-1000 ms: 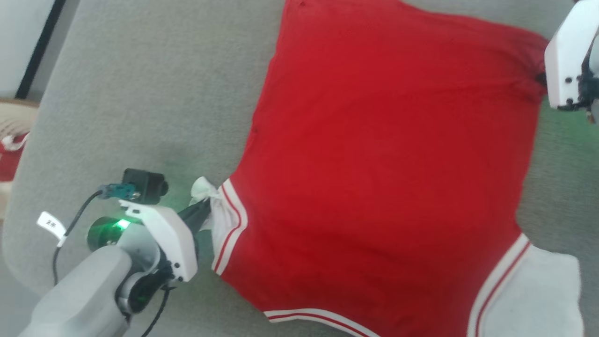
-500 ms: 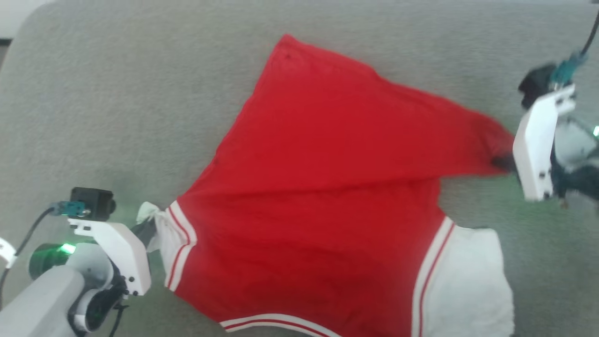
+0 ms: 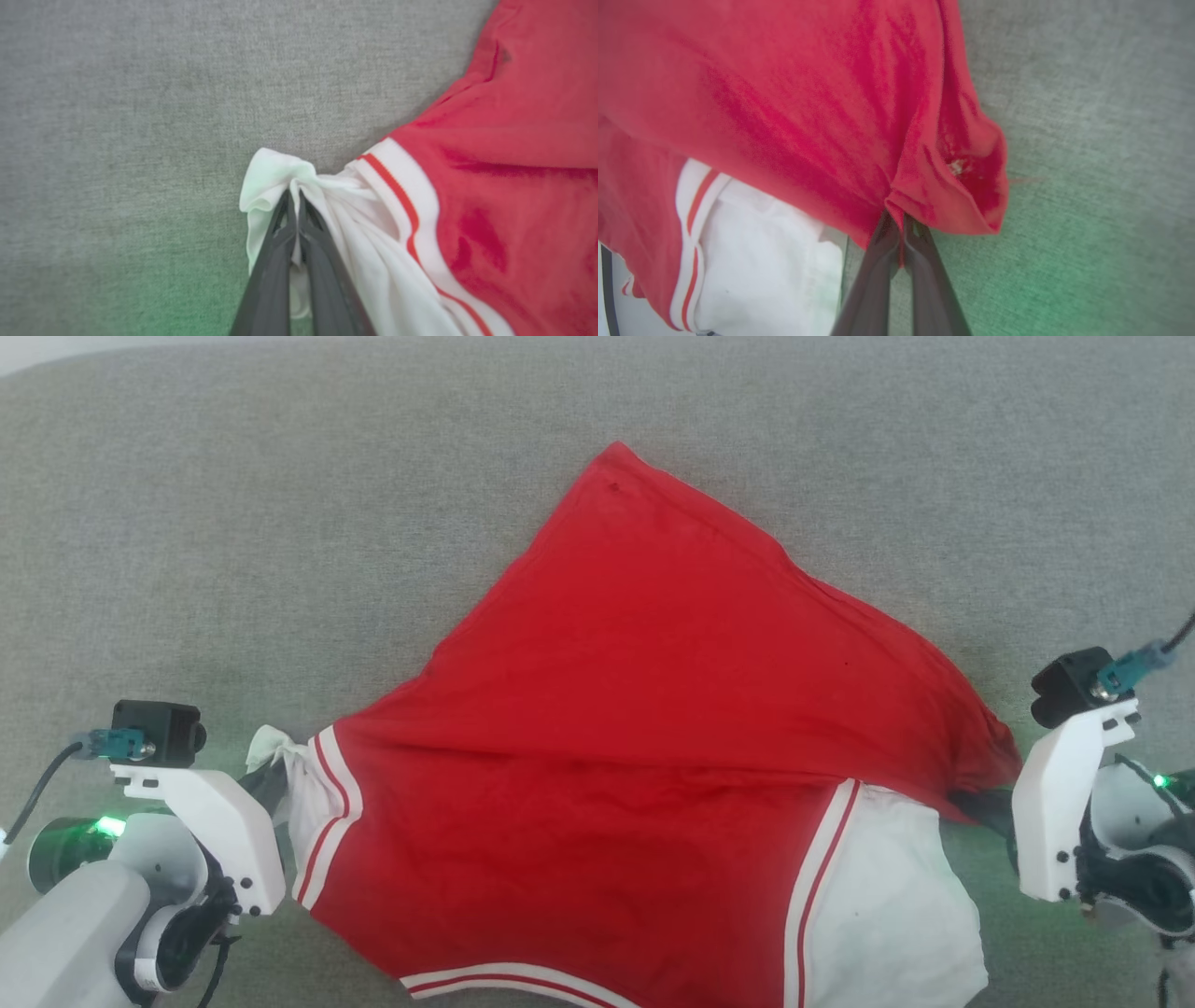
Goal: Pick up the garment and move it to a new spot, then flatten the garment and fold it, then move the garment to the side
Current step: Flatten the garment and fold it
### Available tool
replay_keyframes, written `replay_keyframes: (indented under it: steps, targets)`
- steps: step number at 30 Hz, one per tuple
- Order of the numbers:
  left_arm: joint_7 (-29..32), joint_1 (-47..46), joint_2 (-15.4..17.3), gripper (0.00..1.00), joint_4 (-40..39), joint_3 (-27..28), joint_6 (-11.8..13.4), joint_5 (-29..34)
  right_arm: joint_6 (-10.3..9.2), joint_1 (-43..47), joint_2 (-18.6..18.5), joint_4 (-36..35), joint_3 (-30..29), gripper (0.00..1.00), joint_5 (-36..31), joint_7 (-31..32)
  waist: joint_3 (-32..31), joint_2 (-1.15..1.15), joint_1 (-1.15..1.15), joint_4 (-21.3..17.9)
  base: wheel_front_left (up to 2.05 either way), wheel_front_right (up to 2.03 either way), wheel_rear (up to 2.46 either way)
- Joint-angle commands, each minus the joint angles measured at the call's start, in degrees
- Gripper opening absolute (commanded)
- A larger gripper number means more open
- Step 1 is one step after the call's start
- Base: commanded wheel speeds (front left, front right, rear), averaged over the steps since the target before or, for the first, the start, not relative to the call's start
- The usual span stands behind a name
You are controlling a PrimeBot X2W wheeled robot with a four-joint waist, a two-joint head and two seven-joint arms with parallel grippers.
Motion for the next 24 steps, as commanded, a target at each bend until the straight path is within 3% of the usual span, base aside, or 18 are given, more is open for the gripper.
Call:
replay_keyframes:
  steps: [1, 3, 10, 18, 24]
  targets:
    - [0.5, 0.1, -1.2, 0.00, 0.3, -0.8, -0.3, 0.0, -0.03, 3.8, 2.8, 3.1, 0.4, 0.00, -1.3, -0.4, 0.3, 0.00, 0.00, 0.0, 0.00, 0.00, 0.00]
    - [0.4, -0.2, -1.5, 0.00, 0.7, -0.9, -0.5, 0.0, -0.07, 4.3, 5.9, 5.7, -1.1, 1.00, -3.2, -2.5, 0.5, 0.00, 0.00, 0.0, 0.00, 0.00, 0.00]
    - [0.0, -0.3, -1.9, 0.00, 1.7, -1.1, -1.1, -0.2, -0.34, 2.7, 6.7, 5.1, -2.2, 1.00, -5.3, -3.3, 0.5, 0.00, 0.00, 0.4, 0.00, 0.00, 0.00]
    - [-0.5, 0.3, -2.3, 0.00, 2.6, -1.5, -1.3, -0.2, -0.04, 1.6, 5.4, -7.8, -6.9, 1.00, -6.3, -1.4, -0.7, 0.00, 0.00, 1.8, 0.00, 0.00, 0.00]
    - [-0.8, 0.0, -3.1, 0.00, 2.4, -1.9, -1.5, 0.2, -0.02, -1.6, 5.8, -15.6, -7.3, 1.00, -7.5, 0.5, -0.9, 0.00, 0.00, 4.0, 0.00, 0.00, 0.00]
